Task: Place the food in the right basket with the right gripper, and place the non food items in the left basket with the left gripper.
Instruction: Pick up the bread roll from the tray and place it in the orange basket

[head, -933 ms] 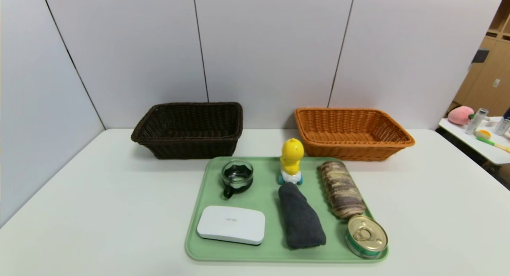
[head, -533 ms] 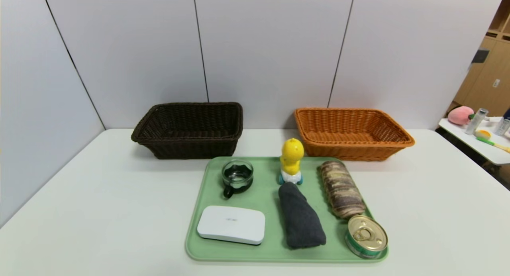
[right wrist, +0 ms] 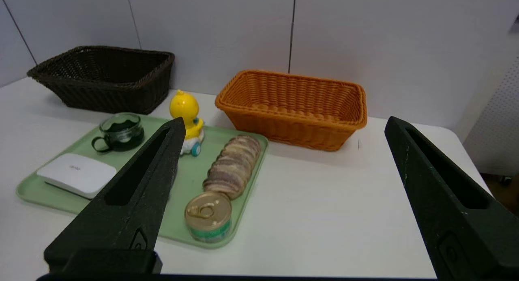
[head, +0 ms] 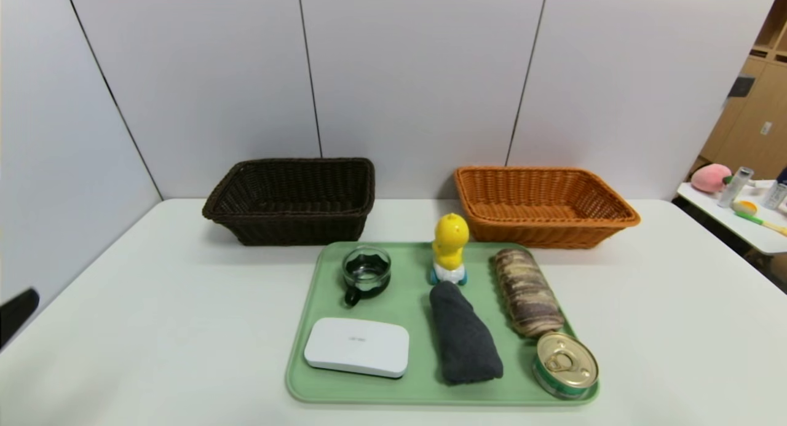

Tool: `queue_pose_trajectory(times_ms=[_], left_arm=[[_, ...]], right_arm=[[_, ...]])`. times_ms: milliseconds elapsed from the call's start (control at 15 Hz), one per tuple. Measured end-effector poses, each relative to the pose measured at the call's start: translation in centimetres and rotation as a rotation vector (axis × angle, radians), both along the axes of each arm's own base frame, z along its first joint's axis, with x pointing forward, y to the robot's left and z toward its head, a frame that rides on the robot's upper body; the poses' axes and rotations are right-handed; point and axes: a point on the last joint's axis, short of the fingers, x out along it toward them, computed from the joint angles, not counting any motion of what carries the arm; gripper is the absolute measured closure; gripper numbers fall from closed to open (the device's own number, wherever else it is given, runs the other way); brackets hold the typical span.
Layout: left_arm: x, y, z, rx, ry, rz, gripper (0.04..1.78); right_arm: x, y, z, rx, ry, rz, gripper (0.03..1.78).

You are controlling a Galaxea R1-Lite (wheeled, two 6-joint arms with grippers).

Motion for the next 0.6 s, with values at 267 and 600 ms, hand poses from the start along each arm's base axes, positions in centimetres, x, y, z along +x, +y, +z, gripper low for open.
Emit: queue_pose_trajectory(times_ms=[267, 600], left_arm=[[6.6, -0.1, 4.1, 0.006, 0.028, -0.003, 0.13], [14.7, -0.1, 4.4, 0.035, 0.164, 0.004, 0.13]], right_arm=[[7.2, 0.4, 4.8, -0.007, 0.079, 0.06, 0.11], [17.1, 1.5, 6.6, -0.009, 0.277, 0.102, 0.11]])
